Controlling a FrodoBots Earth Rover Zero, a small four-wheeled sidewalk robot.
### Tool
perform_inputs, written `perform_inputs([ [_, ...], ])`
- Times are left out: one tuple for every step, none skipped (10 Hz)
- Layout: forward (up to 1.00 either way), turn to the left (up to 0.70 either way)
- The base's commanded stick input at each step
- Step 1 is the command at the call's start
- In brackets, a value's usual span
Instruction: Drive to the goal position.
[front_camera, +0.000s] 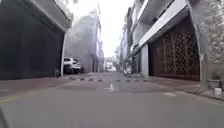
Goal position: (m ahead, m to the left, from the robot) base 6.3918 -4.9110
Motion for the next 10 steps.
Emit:
perform_inputs([
  [1.0,0.0],
  [1.0,0.0],
  [1.0,0.0],
  [1.0,0.0],
  [1.0,0.0],
  [1.0,0.0],
  [1.0,0.01],
  [1.0,0.04],
  [1.0,0.39],
  [1.0,0.4],
])
